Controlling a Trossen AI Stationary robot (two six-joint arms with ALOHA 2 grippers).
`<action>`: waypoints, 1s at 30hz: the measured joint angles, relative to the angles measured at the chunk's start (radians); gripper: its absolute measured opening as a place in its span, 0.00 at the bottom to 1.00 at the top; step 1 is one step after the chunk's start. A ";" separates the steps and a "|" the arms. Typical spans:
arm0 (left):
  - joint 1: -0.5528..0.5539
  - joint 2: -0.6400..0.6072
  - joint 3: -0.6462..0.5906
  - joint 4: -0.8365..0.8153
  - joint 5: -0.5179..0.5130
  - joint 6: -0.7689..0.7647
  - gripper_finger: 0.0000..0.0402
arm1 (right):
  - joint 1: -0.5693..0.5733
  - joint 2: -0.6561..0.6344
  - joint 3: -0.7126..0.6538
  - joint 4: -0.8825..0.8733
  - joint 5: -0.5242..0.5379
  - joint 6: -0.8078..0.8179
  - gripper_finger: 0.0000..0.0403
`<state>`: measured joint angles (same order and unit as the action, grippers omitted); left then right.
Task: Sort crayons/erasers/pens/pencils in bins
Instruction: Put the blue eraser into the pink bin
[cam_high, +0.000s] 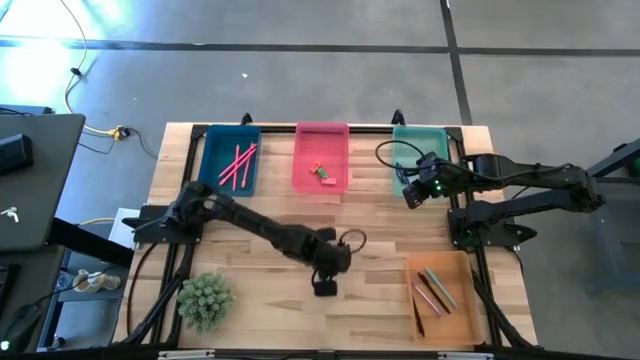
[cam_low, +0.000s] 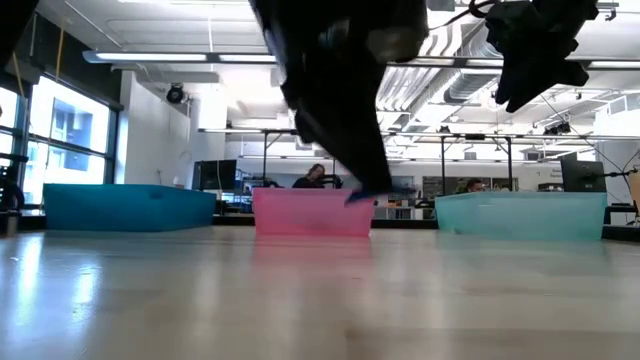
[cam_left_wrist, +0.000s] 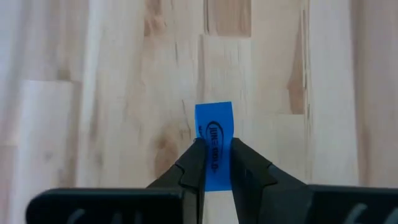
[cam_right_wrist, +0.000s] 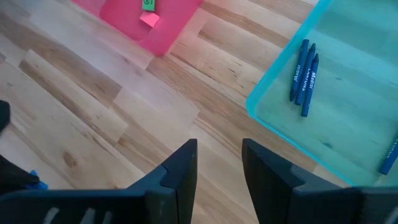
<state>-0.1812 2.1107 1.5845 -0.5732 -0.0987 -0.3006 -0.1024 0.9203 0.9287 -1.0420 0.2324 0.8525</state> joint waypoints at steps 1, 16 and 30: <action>0.015 -0.014 0.000 -0.002 -0.005 0.011 0.10 | 0.000 0.000 0.000 0.000 -0.001 0.000 0.29; 0.435 -0.195 0.002 -0.006 -0.052 0.207 0.10 | 0.000 0.000 0.000 -0.004 -0.004 -0.023 0.29; 0.680 -0.157 0.003 -0.138 0.009 0.208 0.10 | -0.009 0.000 0.000 -0.003 -0.004 -0.087 0.29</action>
<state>0.4984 1.9537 1.5871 -0.7114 -0.0898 -0.0929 -0.1114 0.9203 0.9287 -1.0453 0.2287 0.7650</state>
